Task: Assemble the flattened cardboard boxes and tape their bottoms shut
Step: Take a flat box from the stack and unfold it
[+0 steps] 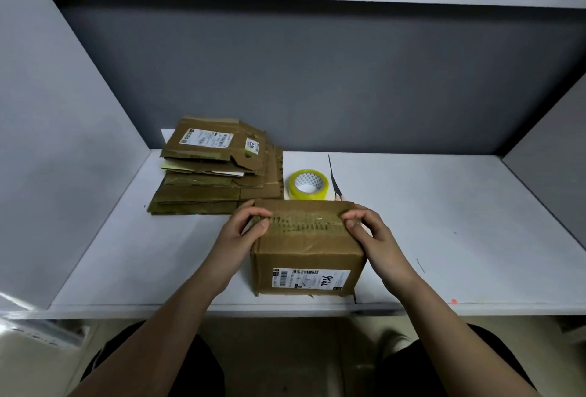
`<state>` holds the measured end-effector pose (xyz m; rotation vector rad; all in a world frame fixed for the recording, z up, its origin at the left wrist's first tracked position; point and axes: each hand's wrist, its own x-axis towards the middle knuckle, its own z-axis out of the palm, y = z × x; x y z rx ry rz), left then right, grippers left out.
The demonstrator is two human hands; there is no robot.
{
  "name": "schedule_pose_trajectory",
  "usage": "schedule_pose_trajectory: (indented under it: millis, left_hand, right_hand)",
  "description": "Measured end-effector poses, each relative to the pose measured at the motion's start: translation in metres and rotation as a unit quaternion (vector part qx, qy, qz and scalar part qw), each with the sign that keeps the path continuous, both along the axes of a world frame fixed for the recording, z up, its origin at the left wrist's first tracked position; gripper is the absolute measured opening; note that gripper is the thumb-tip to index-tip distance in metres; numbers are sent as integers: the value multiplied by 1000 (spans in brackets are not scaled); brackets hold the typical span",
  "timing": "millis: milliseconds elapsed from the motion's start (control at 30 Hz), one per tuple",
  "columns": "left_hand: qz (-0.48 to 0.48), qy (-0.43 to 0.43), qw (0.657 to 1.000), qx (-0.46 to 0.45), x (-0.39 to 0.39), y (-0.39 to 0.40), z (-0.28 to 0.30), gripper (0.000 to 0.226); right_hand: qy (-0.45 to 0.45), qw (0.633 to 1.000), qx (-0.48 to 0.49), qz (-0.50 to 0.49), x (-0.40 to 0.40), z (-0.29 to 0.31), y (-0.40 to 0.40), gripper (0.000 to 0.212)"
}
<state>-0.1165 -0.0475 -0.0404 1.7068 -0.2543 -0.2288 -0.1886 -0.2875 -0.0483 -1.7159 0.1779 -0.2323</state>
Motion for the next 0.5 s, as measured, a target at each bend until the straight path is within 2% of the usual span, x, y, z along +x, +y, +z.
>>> schedule_pose_trajectory:
  millis: [167, 333, 500]
  left_hand:
    - [-1, 3, 1000, 22, 2, 3, 2, 14]
    - [7, -41, 998, 46, -1, 2, 6, 12]
    - [-5, -93, 987, 129, -5, -2, 10, 10]
  right_hand:
    - [5, 1000, -28, 10, 3, 2, -1, 11]
    - [6, 999, -44, 1, 2, 5, -1, 10]
    - [20, 998, -58, 5, -4, 14, 5, 9]
